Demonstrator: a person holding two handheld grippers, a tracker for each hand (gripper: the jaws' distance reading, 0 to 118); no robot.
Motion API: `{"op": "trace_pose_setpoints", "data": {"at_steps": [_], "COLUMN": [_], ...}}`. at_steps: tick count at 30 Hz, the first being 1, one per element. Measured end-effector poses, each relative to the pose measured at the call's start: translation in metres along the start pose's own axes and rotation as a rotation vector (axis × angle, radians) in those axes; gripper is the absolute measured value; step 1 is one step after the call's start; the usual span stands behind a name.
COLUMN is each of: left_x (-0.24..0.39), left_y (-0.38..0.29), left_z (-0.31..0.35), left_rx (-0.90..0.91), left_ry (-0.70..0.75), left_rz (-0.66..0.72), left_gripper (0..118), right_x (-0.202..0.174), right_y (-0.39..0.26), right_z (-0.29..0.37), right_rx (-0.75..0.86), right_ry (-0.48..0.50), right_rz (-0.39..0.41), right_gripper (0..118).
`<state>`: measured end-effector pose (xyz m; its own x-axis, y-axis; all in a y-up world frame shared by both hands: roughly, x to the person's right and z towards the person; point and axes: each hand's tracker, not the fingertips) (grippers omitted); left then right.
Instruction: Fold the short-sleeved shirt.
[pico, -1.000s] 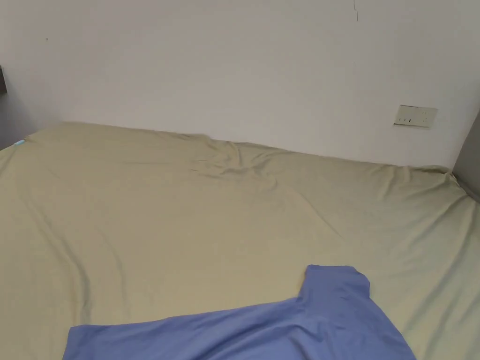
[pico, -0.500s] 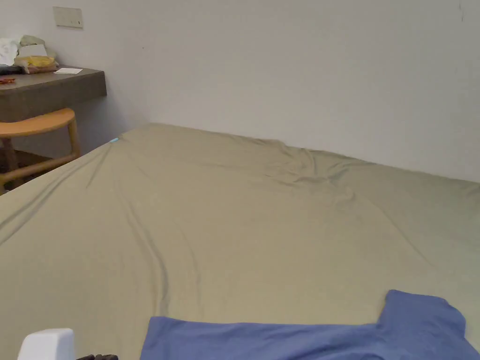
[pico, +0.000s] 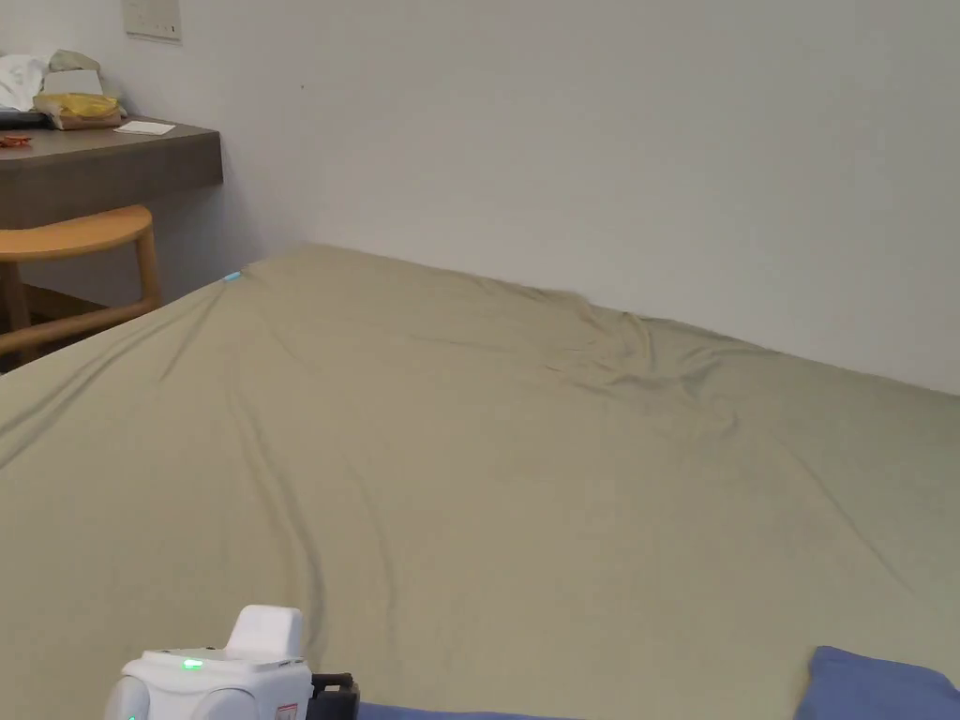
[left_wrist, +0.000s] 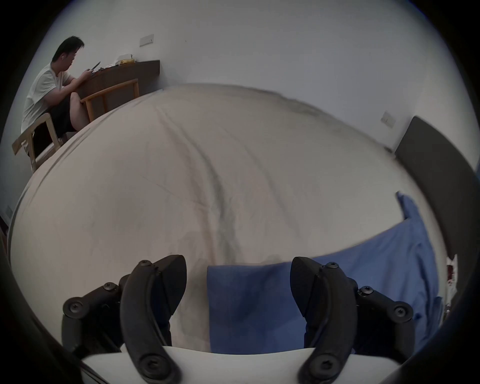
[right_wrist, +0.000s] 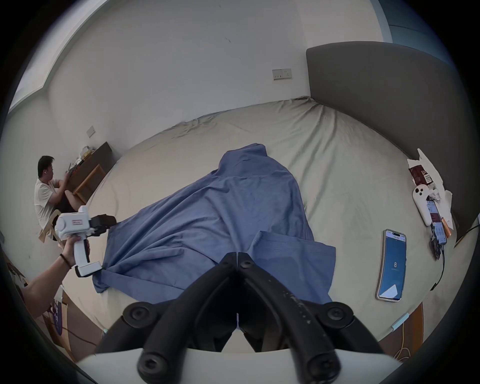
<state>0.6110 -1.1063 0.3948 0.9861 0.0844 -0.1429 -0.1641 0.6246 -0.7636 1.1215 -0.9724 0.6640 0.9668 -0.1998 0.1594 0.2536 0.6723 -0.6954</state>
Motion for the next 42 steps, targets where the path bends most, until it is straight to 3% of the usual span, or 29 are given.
{"op": "trace_pose_setpoints", "data": {"at_steps": [2,3,6,8,10,14,18,19,21,23,25,26,30,36,38,39,40,41,42], "left_x": [0.004,0.007,0.011,0.014,0.019,0.023,0.021,0.021,0.021,0.019,0.019,0.019,0.019,0.026,0.027,0.028,0.029,0.029,0.03], "left_y": [-0.009,-0.013,-0.025,-0.032,-0.036,-0.037,-0.036,-0.037,-0.038,-0.039,-0.038,-0.039,-0.038,-0.035,-0.035,-0.035,-0.036,-0.035,-0.034], "left_z": [-0.006,0.004,0.016,0.021,0.024,0.027,0.023,0.021,0.02,0.02,0.023,0.023,0.023,0.025,0.025,0.025,0.026,0.025,0.025], "left_rx": [-0.039,0.048,0.039,0.054,0.055,0.055,0.031,0.03,0.033,0.037,0.041,0.041,0.047,0.034,0.035,0.035,0.034,0.034,0.033], "left_ry": [0.036,0.031,-0.005,-0.036,-0.054,-0.046,-0.063,-0.062,-0.062,-0.068,-0.078,-0.083,-0.089,-0.079,-0.073,-0.071,-0.07,-0.066,-0.06], "left_rz": [-0.024,-0.075,-0.096,-0.103,-0.114,-0.135,-0.113,-0.11,-0.104,-0.101,-0.089,-0.08,-0.068,-0.073,-0.073,-0.073,-0.072,-0.074,-0.077], "left_gripper": [82,81,56,28,11,6,6,6,6,6,5,5,5,5,5,5,5,5,5], "right_x": [-0.004,-0.005,-0.005,-0.006,-0.008,-0.006,0.004,0.009,0.023,0.038,0.053,0.061,0.077,0.078,0.072,0.068,0.06,0.055,0.05], "right_y": [0.002,0.003,0.005,0.007,0.009,0.016,0.045,0.058,0.083,0.112,0.133,0.143,0.162,0.166,0.163,0.161,0.16,0.163,0.166], "right_z": [0.001,0.001,-0.004,-0.012,-0.019,-0.028,-0.058,-0.072,-0.103,-0.142,-0.184,-0.203,-0.259,-0.311,-0.317,-0.32,-0.316,-0.314,-0.311], "right_rx": [-0.006,-0.009,-0.023,-0.031,-0.036,-0.033,0.0,0.029,0.044,-0.009,-0.091,-0.106,-0.096,-0.184,-0.216,-0.239,-0.212,-0.215,-0.221], "right_ry": [-0.005,-0.006,0.003,0.016,0.02,0.046,0.046,0.019,-0.003,0.013,-0.028,-0.053,-0.13,-0.19,-0.186,-0.18,-0.241,-0.207,-0.218], "right_rz": [0.011,0.015,0.022,0.034,0.04,0.04,0.096,0.117,0.099,0.043,-0.007,-0.009,-0.017,-0.012,0.029,0.045,0.102,0.146,0.177], "right_gripper": [2,2,2,2,2,2,4,15,22,69,103,105,95,93,69,64,42,11,6]}}
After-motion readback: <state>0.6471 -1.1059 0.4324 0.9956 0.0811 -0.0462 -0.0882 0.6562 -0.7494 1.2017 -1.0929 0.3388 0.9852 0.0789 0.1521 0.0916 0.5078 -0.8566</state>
